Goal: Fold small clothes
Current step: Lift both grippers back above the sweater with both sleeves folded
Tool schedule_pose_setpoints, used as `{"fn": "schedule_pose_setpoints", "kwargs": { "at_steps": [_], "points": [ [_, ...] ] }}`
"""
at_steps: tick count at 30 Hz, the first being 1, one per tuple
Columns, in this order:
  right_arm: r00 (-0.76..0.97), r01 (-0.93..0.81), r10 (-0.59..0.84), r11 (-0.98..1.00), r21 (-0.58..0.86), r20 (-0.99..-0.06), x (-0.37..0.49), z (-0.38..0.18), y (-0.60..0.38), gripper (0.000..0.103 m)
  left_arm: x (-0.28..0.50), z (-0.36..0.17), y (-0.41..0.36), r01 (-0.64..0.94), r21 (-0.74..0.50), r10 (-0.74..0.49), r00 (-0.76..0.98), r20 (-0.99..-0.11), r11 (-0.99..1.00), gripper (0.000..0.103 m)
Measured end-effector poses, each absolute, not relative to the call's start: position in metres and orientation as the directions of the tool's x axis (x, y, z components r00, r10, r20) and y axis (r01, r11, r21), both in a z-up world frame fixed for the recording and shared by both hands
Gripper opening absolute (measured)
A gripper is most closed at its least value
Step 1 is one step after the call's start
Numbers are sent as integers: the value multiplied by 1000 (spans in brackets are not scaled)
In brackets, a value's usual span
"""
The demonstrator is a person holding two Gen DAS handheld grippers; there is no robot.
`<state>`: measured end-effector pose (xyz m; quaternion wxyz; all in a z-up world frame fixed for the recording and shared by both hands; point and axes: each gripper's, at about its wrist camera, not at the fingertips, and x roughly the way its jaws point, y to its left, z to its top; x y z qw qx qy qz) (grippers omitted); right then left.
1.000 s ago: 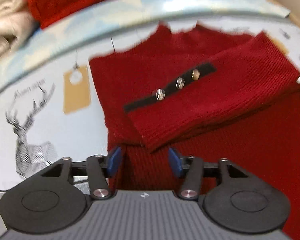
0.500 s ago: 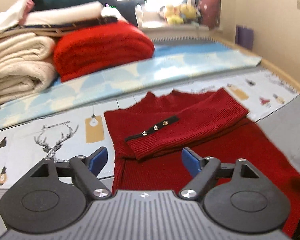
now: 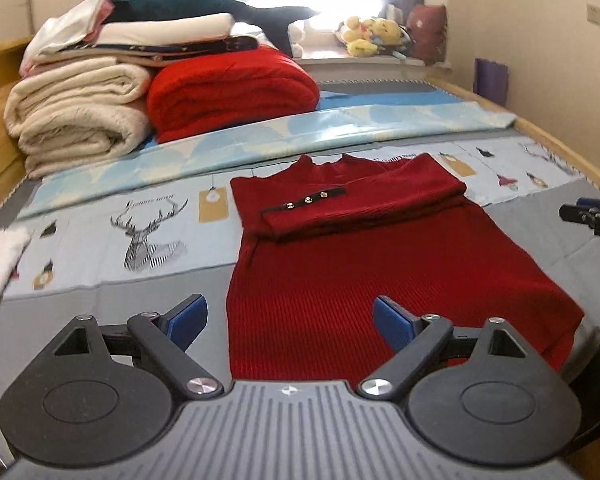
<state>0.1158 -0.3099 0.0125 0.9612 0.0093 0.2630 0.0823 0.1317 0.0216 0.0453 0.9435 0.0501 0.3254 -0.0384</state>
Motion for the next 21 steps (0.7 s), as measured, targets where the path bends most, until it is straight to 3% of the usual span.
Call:
{"fn": "schedule_pose_setpoints", "kwargs": {
  "at_steps": [6, 9, 11, 13, 18, 21],
  "points": [
    [830, -175, 171, 984, 43, -532, 116, 4, -307, 59, 129, 1, 40, -59, -51, 13, 772, -635, 997, 93],
    [799, -131, 132, 990, 44, -586, 123, -7, -311, 59, 143, -24, 46, -111, -38, 50, 698, -714, 993, 93],
    [773, -110, 108, 993, 36, -625, 127, -17, -314, 59, 152, -29, 53, -146, -95, 30, 678, -734, 985, 92],
    [753, -101, 89, 995, 18, -652, 128, -26, -316, 59, 158, -31, 57, -150, -125, 11, 680, -733, 981, 86],
    [727, -66, 53, 998, 7, -685, 129, -36, -326, 59, 163, -40, 62, -153, -129, 0, 643, -766, 980, 57],
    [735, -36, 49, 999, 33, -676, 131, -34, -332, 59, 159, -23, 43, -64, -110, -39, 669, -743, 992, 52]
  ]
}}
